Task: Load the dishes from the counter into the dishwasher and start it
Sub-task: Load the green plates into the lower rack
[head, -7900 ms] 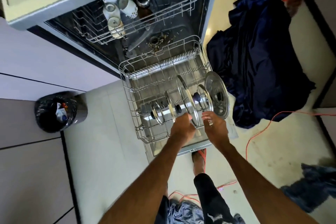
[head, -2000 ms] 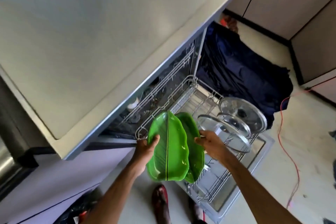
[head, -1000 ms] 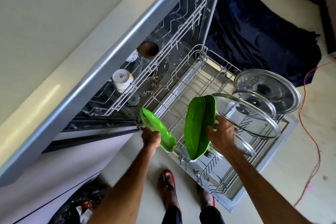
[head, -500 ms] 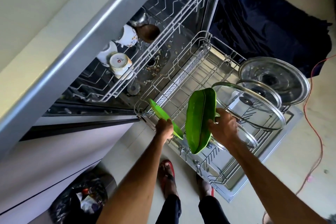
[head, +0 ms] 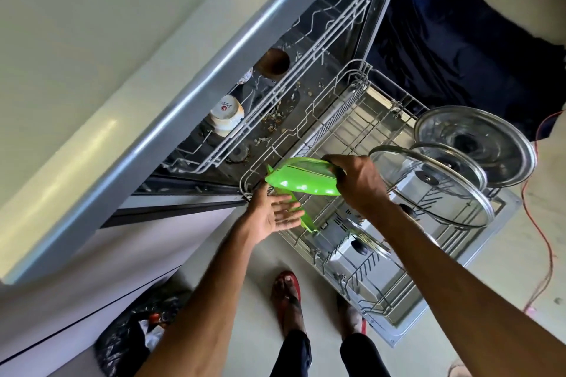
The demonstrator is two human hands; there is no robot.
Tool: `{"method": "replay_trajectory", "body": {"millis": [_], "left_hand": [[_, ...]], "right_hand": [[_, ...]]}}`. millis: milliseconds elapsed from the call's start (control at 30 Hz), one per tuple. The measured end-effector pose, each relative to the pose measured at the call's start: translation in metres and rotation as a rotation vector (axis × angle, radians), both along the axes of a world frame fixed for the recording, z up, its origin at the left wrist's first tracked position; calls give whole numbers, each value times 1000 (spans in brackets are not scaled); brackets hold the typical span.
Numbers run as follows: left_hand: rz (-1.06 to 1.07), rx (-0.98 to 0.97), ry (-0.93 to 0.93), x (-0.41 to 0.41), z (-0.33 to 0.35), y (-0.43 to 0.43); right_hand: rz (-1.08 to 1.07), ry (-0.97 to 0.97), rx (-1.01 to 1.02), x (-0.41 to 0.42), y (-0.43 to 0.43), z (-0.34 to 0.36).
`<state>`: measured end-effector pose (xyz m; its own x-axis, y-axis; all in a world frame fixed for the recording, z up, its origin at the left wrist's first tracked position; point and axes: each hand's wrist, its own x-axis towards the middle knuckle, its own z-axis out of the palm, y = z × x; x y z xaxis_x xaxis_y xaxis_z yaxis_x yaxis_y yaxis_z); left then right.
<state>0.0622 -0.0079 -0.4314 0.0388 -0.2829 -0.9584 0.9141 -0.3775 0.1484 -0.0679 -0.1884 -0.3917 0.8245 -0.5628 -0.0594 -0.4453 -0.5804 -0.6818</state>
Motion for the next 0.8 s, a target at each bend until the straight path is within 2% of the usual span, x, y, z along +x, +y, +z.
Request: {"method": "replay_trajectory", "body": {"millis": [67,133,233,300,333,400,467,500,533,633,667,733,800], "left_hand": [[90,-179,191,7,9,11],[239,-271,316,14,11,19],[201,-312,303,15,2,30],[161,-292,246,13,-5,40],[171,-277,228,11,-5,44],[154,-256,102,7,-6,51],[92,-241,-76,-2,-6,50],[45,-242,-128,-8,-6,47],[0,-244,-152,-13,-6,44],[-181,-204,-244,-21,-8,33],[-251,-141,-346,-23,-15,31],[-347,118,-641,-22,-30,25],[-409,317,-802,-18,-42,14]], "right_hand": [[19,-50,9,1,-4,-2],[40,-65,79,-2,-3,0],[2,-18,188,-9,9,2],[-156,65,262,-16,18,1],[-275,134,370,-20,20,0],[-557,235,798,-24,24,1],[-722,162,1293,-25,28,0],[-726,133,1422,-21,29,4],[-693,156,1419,-16,30,9],[-577,221,1066,-5,26,10],[-536,264,941,-5,23,6],[-448,358,768,-5,17,-1],[-400,399,724,-8,15,-3]]}}
